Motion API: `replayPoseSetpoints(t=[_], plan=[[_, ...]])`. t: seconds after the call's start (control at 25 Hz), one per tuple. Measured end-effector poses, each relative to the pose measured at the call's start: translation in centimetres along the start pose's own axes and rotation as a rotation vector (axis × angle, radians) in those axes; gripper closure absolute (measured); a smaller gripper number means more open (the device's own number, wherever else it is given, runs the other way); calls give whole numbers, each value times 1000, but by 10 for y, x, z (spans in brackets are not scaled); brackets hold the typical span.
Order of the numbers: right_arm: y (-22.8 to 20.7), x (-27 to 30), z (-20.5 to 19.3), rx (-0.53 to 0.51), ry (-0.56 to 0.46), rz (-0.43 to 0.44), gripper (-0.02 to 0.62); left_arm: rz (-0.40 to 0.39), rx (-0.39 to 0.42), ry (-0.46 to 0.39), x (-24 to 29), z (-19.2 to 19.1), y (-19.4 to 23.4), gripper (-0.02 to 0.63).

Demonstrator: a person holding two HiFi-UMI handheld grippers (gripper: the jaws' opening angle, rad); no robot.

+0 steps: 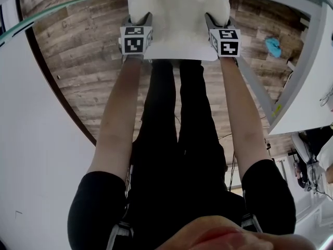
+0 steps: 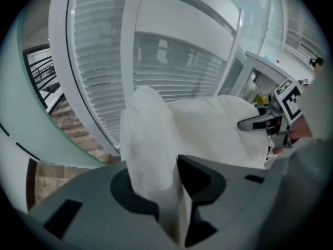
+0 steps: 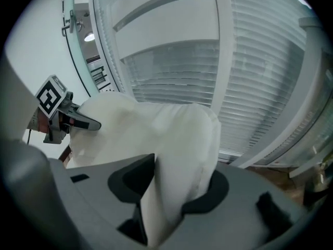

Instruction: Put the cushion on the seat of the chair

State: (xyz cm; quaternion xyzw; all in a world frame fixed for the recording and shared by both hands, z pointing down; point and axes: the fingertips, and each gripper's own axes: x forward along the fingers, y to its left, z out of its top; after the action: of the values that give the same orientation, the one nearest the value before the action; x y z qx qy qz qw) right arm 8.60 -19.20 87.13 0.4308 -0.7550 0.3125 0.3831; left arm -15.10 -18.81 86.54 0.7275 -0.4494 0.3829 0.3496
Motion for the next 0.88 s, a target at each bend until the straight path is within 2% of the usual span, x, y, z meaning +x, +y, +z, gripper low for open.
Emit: replayPoseSetpoints(t=[0.12, 0.28, 0.36, 0.52, 0.76, 0.88], plan=[[-7, 1, -4, 30, -3, -11, 399, 8, -23, 3, 5, 0, 8, 428], [-14, -2, -10, 74, 6, -21, 357, -16, -162, 14, 9, -7, 19, 365], [-17, -4, -12, 87, 7, -33, 331, -11, -187, 28, 8, -12, 24, 331], [-27, -9, -10, 88, -3, -67, 279, 36, -187, 40, 4, -16, 33, 284], [-40, -25, -1, 79, -25, -129, 267, 72, -147, 10, -10, -7, 44, 261], [-38, -39, 7, 83, -45, -134, 265, 66, -139, -18, -25, 2, 41, 261]])
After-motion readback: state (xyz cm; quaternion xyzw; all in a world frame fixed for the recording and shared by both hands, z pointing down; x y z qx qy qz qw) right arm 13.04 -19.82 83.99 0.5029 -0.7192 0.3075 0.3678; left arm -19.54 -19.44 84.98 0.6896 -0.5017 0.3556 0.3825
